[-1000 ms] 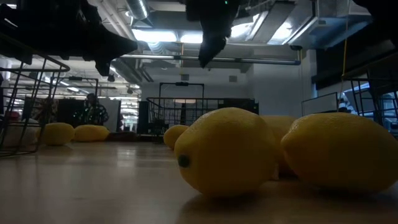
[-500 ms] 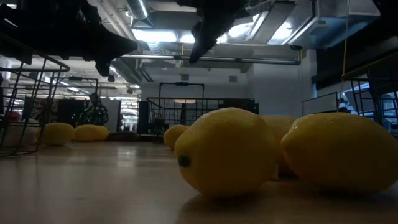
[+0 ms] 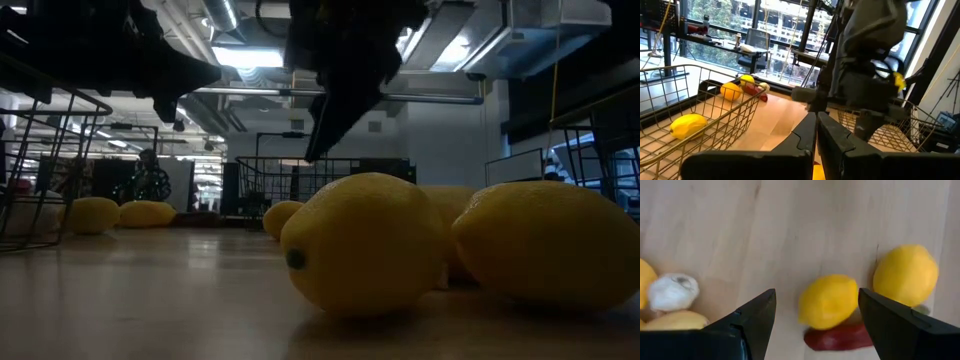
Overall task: Sort produce into baskets
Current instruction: Put the lemon into the top wire basket
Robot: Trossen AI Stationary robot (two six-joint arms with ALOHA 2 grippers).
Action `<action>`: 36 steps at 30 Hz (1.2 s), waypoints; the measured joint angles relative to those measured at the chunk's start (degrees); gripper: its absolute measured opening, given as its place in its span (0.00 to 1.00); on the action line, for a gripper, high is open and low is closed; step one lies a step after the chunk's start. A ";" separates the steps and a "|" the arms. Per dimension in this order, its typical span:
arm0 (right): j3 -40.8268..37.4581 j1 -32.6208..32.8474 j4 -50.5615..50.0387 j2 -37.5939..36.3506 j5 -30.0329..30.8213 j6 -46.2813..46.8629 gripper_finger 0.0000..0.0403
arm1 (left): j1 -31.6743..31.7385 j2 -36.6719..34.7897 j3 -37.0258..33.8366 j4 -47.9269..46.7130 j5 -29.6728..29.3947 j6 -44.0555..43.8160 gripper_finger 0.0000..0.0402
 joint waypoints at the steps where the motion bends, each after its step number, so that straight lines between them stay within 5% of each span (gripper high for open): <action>1: -0.55 -0.07 0.67 0.02 -0.48 0.26 0.69 | 0.01 0.00 0.00 0.02 0.00 -0.04 0.03; 36: -1.06 -0.22 2.28 6.16 4.77 14.04 0.69 | -0.17 -0.01 0.02 -0.51 0.07 -4.03 0.03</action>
